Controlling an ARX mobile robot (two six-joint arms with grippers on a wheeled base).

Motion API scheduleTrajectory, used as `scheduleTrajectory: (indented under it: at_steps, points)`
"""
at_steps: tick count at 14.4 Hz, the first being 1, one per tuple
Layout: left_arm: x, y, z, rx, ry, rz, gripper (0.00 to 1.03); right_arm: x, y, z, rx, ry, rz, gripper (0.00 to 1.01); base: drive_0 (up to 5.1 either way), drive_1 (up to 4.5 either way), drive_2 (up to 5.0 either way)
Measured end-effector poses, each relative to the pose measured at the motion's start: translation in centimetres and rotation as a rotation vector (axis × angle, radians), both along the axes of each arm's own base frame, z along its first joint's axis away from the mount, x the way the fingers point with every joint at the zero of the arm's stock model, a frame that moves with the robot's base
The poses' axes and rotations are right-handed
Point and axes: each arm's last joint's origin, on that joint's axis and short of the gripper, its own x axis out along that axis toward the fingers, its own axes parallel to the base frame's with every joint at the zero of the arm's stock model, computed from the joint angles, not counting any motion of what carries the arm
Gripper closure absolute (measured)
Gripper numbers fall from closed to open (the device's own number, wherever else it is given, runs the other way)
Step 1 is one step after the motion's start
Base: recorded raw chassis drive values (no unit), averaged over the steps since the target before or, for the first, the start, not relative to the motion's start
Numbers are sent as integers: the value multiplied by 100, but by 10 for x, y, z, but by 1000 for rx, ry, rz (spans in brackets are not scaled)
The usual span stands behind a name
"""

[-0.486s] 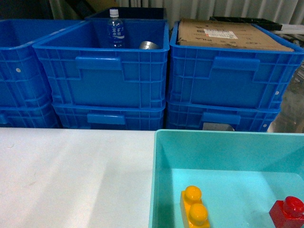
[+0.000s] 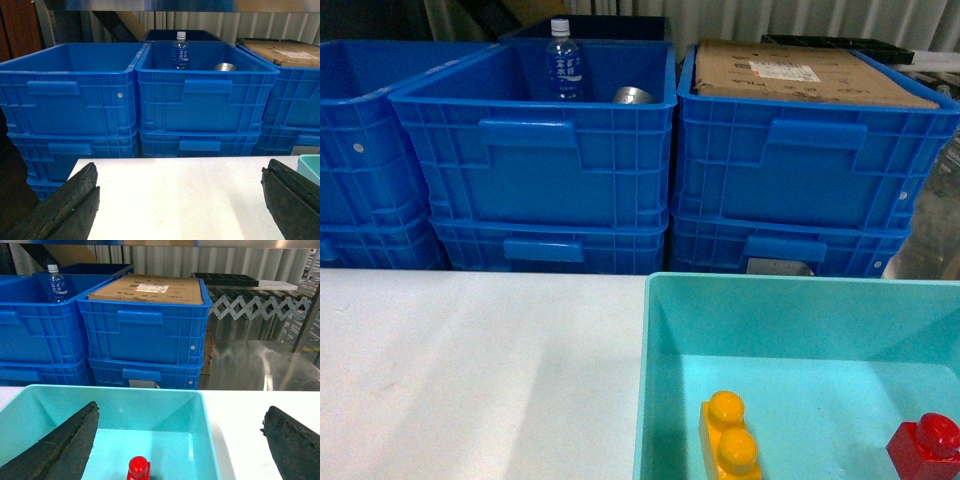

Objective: Pick red block from blue box to shelf

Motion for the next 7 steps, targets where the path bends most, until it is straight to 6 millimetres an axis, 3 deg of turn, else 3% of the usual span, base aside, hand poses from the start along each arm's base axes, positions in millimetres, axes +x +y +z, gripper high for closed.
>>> scheduleTrajectory:
  at_steps: [7]
  points:
    - [0,0,0,0,0,0,5,0,0,0,0,0,0,3,0,0,0]
